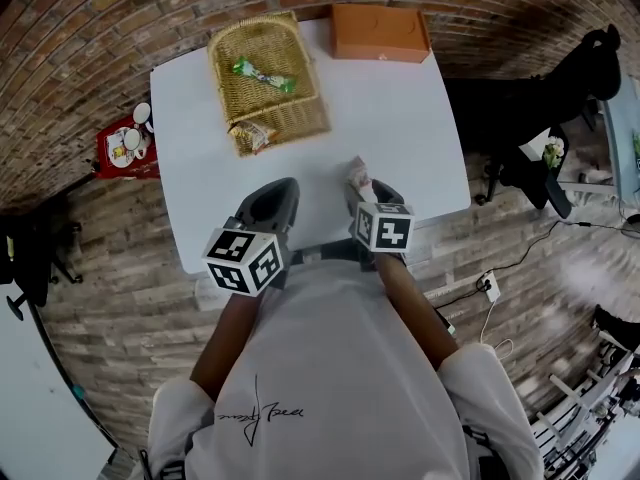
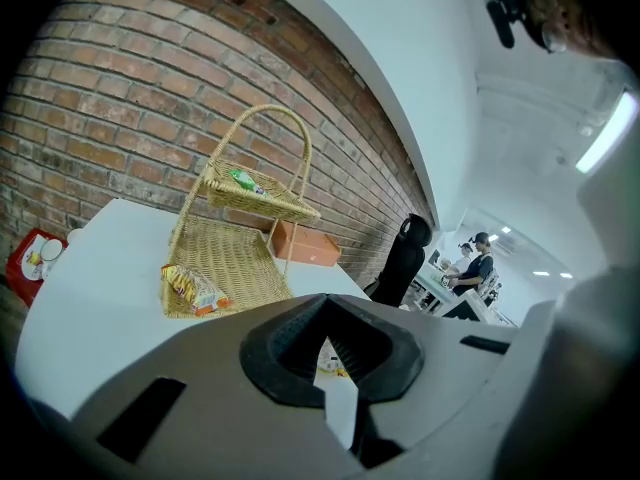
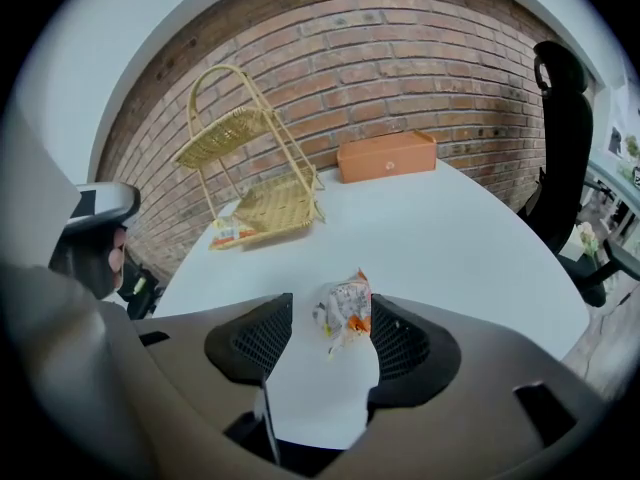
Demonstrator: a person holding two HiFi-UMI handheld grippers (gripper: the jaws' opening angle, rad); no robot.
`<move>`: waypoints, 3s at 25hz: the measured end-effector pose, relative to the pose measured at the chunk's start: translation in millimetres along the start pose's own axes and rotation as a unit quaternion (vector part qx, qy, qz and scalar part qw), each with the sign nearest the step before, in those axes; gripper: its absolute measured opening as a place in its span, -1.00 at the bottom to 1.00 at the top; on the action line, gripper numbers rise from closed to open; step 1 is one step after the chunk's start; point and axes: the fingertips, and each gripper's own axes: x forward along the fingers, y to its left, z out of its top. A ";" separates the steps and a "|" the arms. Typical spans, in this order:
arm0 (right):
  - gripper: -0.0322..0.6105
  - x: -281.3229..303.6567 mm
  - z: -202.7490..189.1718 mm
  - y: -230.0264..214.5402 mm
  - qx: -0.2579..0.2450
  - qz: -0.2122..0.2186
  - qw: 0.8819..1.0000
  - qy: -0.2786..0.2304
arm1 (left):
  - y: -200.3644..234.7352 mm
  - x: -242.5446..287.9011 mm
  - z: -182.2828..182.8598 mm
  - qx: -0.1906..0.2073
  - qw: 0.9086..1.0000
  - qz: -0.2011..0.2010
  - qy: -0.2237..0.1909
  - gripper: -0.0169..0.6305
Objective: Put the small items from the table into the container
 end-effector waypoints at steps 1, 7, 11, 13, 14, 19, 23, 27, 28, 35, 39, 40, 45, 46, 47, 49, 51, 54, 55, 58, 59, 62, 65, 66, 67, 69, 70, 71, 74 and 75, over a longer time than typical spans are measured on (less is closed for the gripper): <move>-0.23 2.2 -2.4 -1.6 -0.002 -0.002 1.000 0.005 | 0.8 -0.2 -0.1 -0.001 1.000 0.002 0.000 -0.92; -0.18 12.1 -4.2 -3.7 -0.027 -0.008 0.999 0.017 | 7.5 -1.6 2.4 -0.005 1.000 0.013 -0.003 -0.92; -0.16 17.9 -4.7 -7.3 -0.047 -0.020 0.998 0.022 | 10.5 -1.1 3.0 -0.007 1.000 0.018 -0.003 -0.92; -0.15 21.1 -5.5 -8.4 -0.057 -0.023 0.998 0.026 | 11.5 -0.1 4.0 -0.008 1.000 0.020 -0.003 -0.92; -0.15 22.6 -5.6 -8.4 -0.061 -0.022 0.998 0.028 | 12.1 0.4 4.5 -0.009 1.000 0.021 -0.003 -0.92; -0.14 27.9 -4.5 -7.2 -0.069 -0.016 0.997 0.031 | 14.6 2.5 6.0 -0.011 1.000 0.025 -0.004 -0.92; -0.15 31.5 -5.7 -6.8 -0.071 -0.009 0.997 0.041 | 15.5 5.4 7.3 -0.014 1.000 0.028 -0.003 -0.92; -0.15 36.4 -7.6 -7.2 -0.074 -0.004 0.996 0.050 | 17.8 6.9 7.9 -0.018 0.999 0.032 -0.003 -0.92; -0.15 37.6 -9.5 -7.1 -0.074 -0.001 0.996 0.056 | 17.9 7.3 7.8 -0.019 0.999 0.033 -0.003 -0.92; -0.15 39.5 -17.5 -5.0 -0.074 0.007 0.994 0.078 | 18.1 3.8 10.9 -0.032 0.999 0.037 -0.010 -0.92; -0.15 39.4 -17.7 -4.3 -0.073 0.011 0.994 0.080 | 20.0 2.1 7.4 -0.034 0.999 0.042 -0.009 -0.92; -0.15 38.3 -18.9 -3.7 -0.072 0.013 0.994 0.082 | 20.3 1.1 5.9 -0.035 0.998 0.043 -0.008 -0.92; -0.16 35.2 -20.8 -0.2 -0.069 0.022 0.994 0.086 | 21.4 -2.6 4.8 -0.038 0.998 0.044 -0.009 -0.92; -0.17 35.1 -20.3 0.4 -0.067 0.024 0.994 0.086 | 21.2 -3.0 5.5 -0.037 0.998 0.044 -0.011 -0.92; -0.18 34.7 -20.3 0.9 -0.065 0.026 0.994 0.086 | 20.9 -3.5 5.5 -0.037 0.998 0.044 -0.011 -0.92; -0.28 33.0 -21.2 1.6 -0.062 0.029 0.994 0.086 | 20.1 -4.5 4.0 -0.037 0.998 0.043 -0.011 -0.92; -0.30 31.3 -22.3 3.1 -0.059 0.031 0.994 0.086 | 19.8 -5.4 2.7 -0.037 0.998 0.041 -0.011 -0.92; -0.33 29.4 -23.1 5.0 -0.055 0.035 0.994 0.083 | 19.1 -6.2 2.1 -0.037 0.999 0.037 -0.011 -0.92; -0.34 28.7 -23.4 5.2 -0.054 0.036 0.995 0.083 | 18.6 -6.3 1.6 -0.037 0.999 0.036 -0.011 -0.92; -0.37 26.5 -24.7 5.8 -0.049 0.038 0.995 0.081 | 17.5 -7.3 0.5 -0.036 0.999 0.033 -0.010 -0.92; -0.38 25.8 -24.6 6.4 -0.047 0.038 0.995 0.080 | 17.2 -7.8 0.5 -0.035 0.999 0.032 -0.010 -0.92; -0.39 23.3 -22.7 8.4 -0.042 0.041 0.996 0.073 | 16.4 -8.8 0.1 -0.033 0.999 0.029 -0.011 -0.92; -0.40 21.1 -21.4 10.0 -0.039 0.043 0.996 0.067 | 15.5 -9.2 -0.6 -0.031 0.999 0.027 -0.011 -0.92; -0.40 20.4 -21.0 10.6 -0.039 0.044 0.996 0.066 | 15.2 -9.4 -0.7 -0.031 0.999 0.027 -0.011 -0.92; -0.40 19.6 -20.4 11.4 -0.039 0.044 0.996 0.064 | 14.9 -9.5 -0.8 -0.030 0.999 0.026 -0.011 -0.92; -0.40 18.4 -19.3 12.8 -0.041 0.046 0.996 0.061 | 15.1 -9.2 -1.8 -0.029 0.999 0.026 -0.010 -0.92; -0.40 18.0 -19.1 13.3 -0.041 0.046 0.996 0.060 | 15.5 -8.9 -2.7 -0.029 0.999 0.027 -0.008 -0.92; -0.40 17.7 -19.3 13.7 -0.042 0.047 0.996 0.059 | 15.7 -8.6 -3.5 -0.029 0.999 0.027 -0.007 -0.92; -0.40 15.5 -18.2 15.6 -0.041 0.050 0.996 0.056 | 15.8 -9.0 -4.2 -0.027 0.999 0.027 -0.006 -0.92; -0.40 14.7 -16.9 16.3 -0.042 0.051 0.996 0.054 | 15.9 -9.1 -4.1 -0.026 0.999 0.027 -0.006 -0.92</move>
